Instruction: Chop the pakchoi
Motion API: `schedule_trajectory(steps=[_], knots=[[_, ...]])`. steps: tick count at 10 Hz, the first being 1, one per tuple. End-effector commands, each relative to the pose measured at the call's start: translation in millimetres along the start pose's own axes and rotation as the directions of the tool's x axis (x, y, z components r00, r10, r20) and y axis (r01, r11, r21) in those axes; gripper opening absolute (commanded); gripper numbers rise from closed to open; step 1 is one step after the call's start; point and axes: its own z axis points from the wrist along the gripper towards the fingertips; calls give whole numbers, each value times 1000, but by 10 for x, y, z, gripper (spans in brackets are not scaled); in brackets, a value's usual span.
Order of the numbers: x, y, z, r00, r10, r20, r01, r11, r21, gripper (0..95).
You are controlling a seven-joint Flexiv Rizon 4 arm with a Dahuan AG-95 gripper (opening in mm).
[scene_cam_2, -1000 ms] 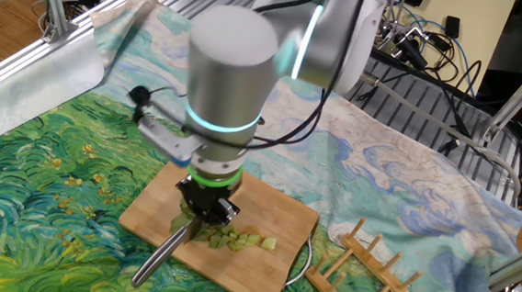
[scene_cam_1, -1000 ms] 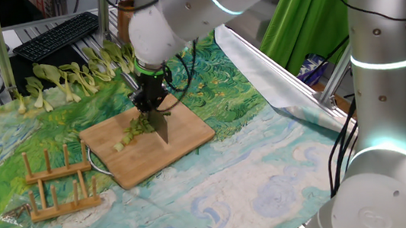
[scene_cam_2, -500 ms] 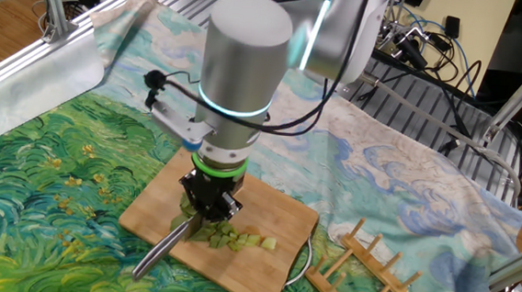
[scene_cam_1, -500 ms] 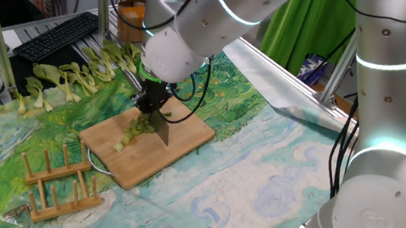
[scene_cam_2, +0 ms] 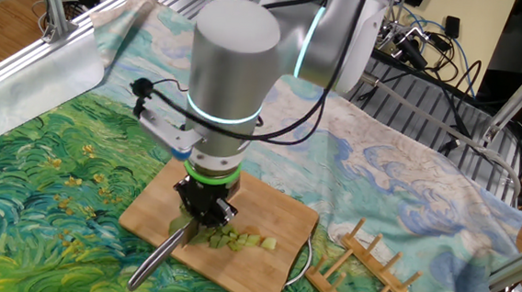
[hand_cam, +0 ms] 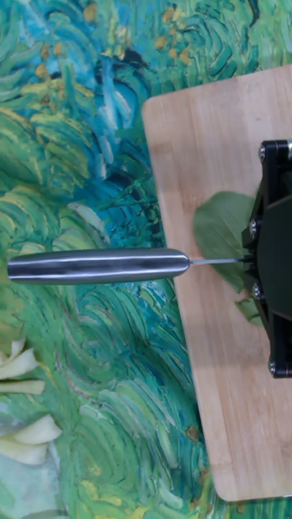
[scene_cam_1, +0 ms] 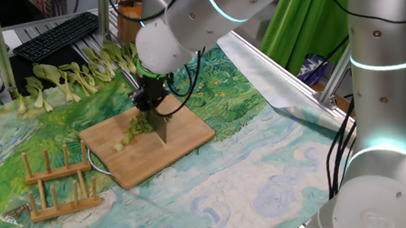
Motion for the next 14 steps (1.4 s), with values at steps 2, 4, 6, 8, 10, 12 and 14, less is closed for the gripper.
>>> schedule_trajectory(steps=[2,4,6,8,10,12,14], knots=[[-117,53,146,997,-9,-70,9,1000,-1,0],[-19,75,186,995,1,-102,-1,1000,5,0],[86,90,147,996,10,-90,-8,1000,18,0],[85,86,82,996,10,-84,-9,1000,19,0],[89,95,23,996,19,-87,-17,1000,23,0],[103,130,-46,993,101,-66,-103,995,-17,0],[116,160,-58,993,106,-55,-107,994,-14,0]])
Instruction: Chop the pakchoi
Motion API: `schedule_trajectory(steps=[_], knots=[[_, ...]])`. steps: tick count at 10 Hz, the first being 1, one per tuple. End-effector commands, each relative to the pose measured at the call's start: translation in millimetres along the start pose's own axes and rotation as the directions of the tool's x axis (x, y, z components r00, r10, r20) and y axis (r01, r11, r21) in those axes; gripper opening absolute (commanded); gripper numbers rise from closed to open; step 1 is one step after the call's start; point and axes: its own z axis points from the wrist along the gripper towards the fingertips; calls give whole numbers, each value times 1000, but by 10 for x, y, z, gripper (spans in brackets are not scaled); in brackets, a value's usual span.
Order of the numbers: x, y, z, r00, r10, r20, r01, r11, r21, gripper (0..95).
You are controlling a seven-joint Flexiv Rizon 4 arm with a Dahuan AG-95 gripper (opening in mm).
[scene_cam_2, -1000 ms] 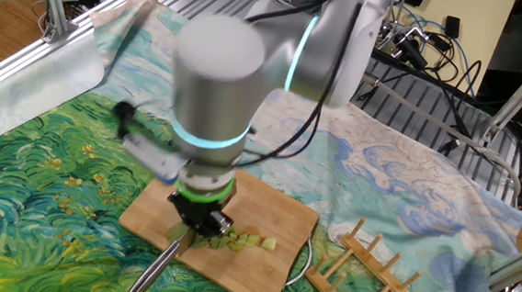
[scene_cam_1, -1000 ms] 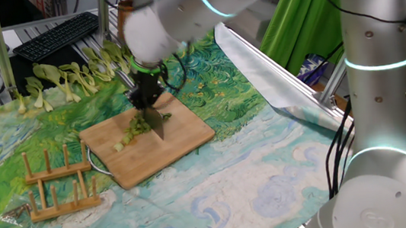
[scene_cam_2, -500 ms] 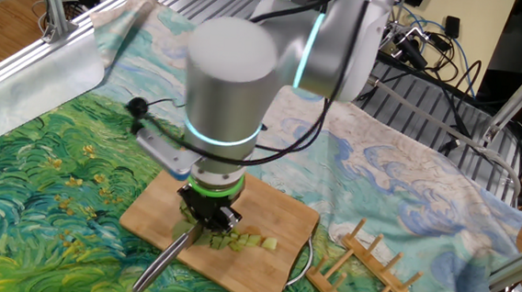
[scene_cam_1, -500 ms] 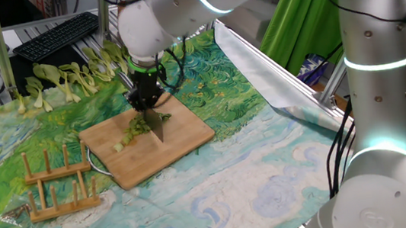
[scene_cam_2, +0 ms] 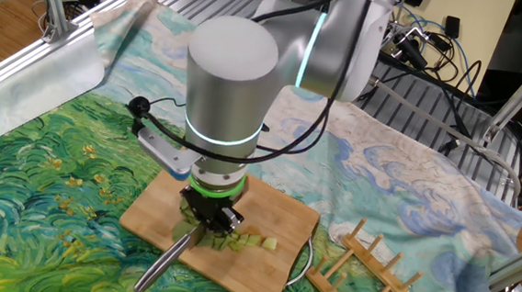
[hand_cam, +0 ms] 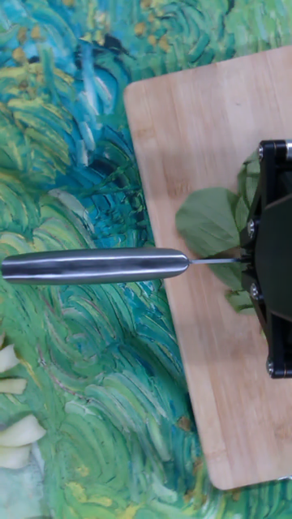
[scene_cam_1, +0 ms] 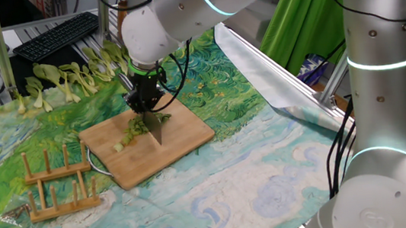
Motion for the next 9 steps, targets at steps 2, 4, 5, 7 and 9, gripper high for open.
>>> schedule_trajectory(steps=[2,4,5,7,9], knots=[[36,26,-38,998,55,34,-54,998,-19,0],[46,56,-55,998,61,32,-60,998,-16,0],[47,59,-57,998,56,31,-55,998,-14,0],[47,51,-94,1000,-8,26,7,999,38,0],[32,19,-168,1000,-21,2,21,999,38,0]])
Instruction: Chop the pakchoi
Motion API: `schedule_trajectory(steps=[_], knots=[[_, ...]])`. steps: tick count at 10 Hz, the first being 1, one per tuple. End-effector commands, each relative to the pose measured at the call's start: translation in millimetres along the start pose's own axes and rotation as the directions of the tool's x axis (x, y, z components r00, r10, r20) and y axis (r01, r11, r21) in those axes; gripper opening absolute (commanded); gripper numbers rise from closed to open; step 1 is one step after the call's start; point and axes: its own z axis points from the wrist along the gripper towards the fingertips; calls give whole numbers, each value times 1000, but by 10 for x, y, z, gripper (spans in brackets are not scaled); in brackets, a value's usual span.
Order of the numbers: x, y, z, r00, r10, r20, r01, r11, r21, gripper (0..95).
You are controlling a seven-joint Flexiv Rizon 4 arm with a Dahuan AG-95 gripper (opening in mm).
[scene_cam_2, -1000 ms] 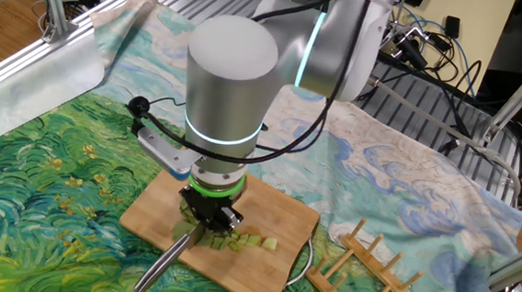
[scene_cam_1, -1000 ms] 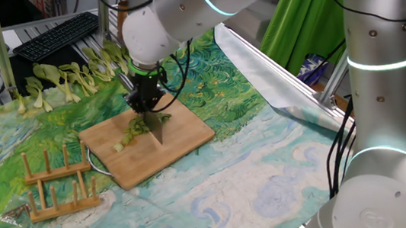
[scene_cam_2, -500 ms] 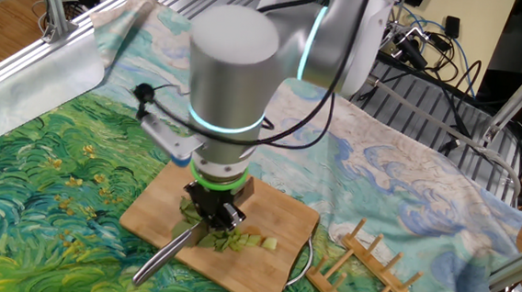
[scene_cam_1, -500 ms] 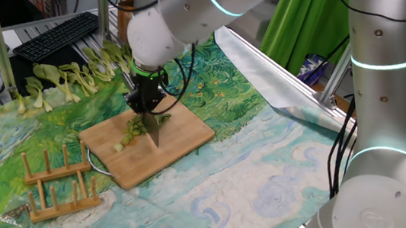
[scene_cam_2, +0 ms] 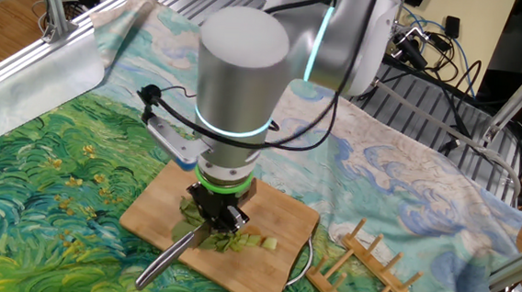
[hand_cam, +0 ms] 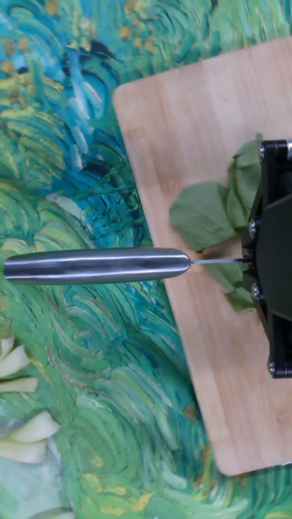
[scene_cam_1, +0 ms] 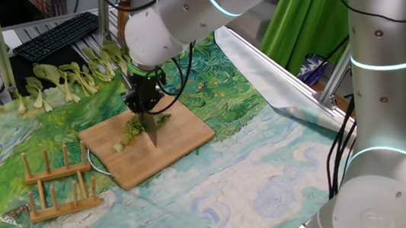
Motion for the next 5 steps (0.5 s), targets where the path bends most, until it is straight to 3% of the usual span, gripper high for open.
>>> schedule_trajectory(steps=[1,5], knots=[[-15,-69,-107,999,-32,-28,32,999,5,0],[-117,-248,-152,997,-72,-33,72,997,1,0]])
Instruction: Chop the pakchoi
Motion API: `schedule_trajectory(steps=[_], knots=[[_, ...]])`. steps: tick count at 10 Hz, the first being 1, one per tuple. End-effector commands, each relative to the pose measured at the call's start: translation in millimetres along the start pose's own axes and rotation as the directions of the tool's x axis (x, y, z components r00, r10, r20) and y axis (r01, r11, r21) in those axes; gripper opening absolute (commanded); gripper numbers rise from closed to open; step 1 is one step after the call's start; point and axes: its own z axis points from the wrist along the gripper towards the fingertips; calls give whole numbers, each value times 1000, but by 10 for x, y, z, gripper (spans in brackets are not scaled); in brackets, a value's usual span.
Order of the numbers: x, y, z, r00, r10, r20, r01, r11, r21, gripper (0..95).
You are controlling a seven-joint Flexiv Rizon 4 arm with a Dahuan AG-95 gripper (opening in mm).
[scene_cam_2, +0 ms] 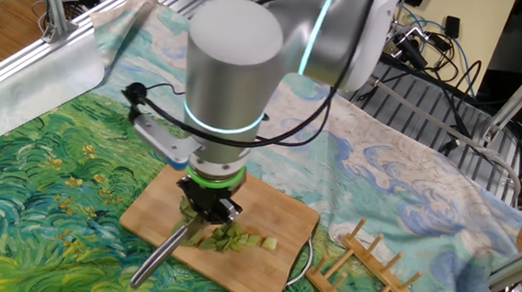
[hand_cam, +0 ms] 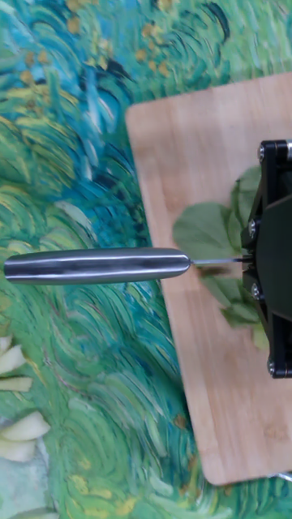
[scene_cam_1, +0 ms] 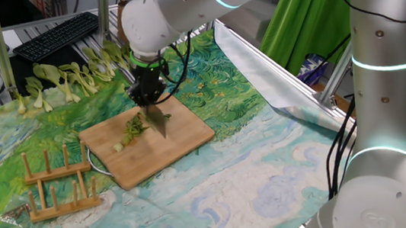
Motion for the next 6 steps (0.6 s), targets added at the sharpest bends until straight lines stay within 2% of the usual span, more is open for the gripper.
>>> schedule_trajectory(steps=[1,6], knots=[[-46,-74,-22,1000,-24,0,24,1000,-1,0],[-122,-179,-4,997,-82,7,81,997,8,0]])
